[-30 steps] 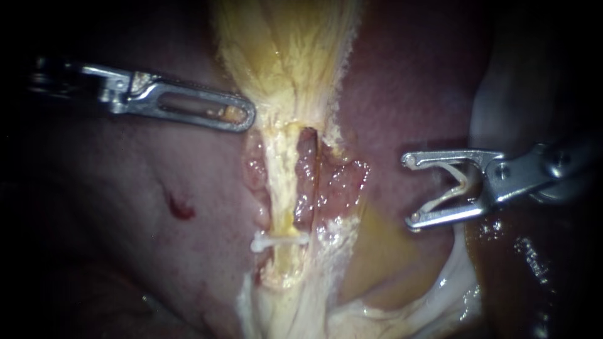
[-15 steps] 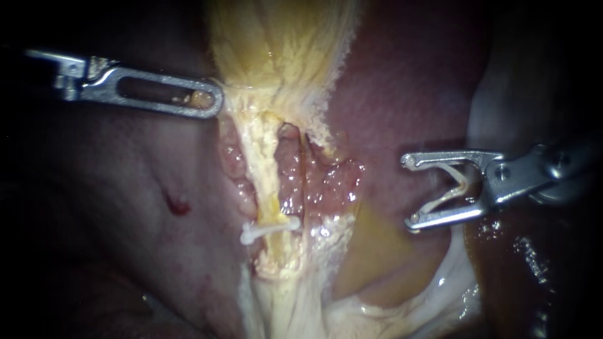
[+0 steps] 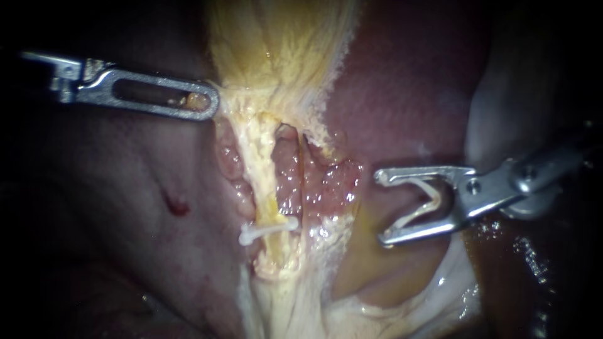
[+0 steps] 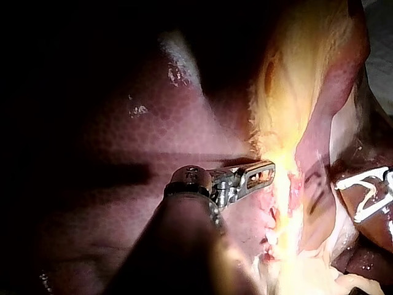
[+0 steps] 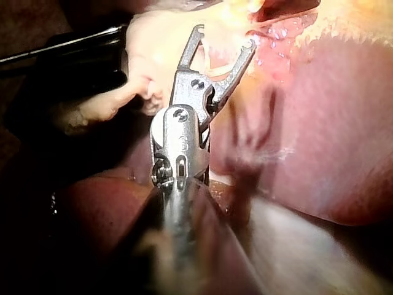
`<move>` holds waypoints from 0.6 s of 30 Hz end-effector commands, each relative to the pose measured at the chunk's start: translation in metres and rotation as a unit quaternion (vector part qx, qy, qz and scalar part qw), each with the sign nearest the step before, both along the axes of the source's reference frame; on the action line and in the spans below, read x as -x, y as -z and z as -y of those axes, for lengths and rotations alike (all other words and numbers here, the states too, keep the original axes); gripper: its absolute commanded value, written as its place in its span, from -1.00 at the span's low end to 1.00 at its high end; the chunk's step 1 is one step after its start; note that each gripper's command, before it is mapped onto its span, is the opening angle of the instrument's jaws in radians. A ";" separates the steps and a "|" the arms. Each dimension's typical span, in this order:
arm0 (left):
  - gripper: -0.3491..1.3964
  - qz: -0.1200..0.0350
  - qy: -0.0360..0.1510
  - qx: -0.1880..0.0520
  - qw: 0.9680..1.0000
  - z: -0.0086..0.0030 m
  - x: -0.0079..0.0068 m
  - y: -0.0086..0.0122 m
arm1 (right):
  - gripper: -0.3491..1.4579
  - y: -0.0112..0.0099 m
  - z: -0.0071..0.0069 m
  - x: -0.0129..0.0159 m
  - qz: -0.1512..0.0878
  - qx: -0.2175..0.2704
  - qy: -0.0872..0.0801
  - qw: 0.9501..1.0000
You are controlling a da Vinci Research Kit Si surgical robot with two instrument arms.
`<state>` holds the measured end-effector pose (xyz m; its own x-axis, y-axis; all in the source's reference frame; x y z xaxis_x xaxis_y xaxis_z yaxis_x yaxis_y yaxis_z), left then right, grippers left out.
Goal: Clipping second clip left tube
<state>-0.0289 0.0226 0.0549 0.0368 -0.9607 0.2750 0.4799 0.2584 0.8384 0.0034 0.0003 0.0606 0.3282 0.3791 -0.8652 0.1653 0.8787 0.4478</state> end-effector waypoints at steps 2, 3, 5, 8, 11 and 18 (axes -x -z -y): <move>-1.00 -0.001 0.000 0.000 1.000 0.0000 0.0000 0.0001 | -0.06 -0.0006 0.0006 -0.0012 -0.001 -0.008 0.002 1.000; -1.00 -0.001 0.000 0.000 1.000 0.0001 0.0000 0.0001 | -0.06 -0.0008 0.0008 -0.0017 -0.001 -0.012 0.002 1.000; -1.00 -0.001 0.001 0.000 1.000 0.0001 0.0001 0.0001 | -0.06 -0.0014 0.0011 -0.0029 0.000 -0.021 0.002 1.000; -1.00 -0.001 0.001 0.000 1.000 0.0001 0.0001 0.0002 | -0.06 -0.0022 0.0015 -0.0044 -0.001 -0.029 0.002 1.000; -1.00 -0.001 0.001 0.000 1.000 0.0002 0.0002 0.0004 | -0.06 -0.0031 0.0018 -0.0057 -0.002 -0.037 0.003 0.999; -1.00 -0.002 0.002 0.000 1.000 0.0004 0.0004 0.0007 | -0.06 -0.0052 0.0017 -0.0078 -0.007 -0.055 0.000 0.998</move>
<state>-0.0293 0.0222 0.0543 0.0336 -0.9609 0.2748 0.4840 0.2562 0.8367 0.0115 -0.0014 0.0661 0.3151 0.4757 -0.8213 0.1742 0.8217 0.5427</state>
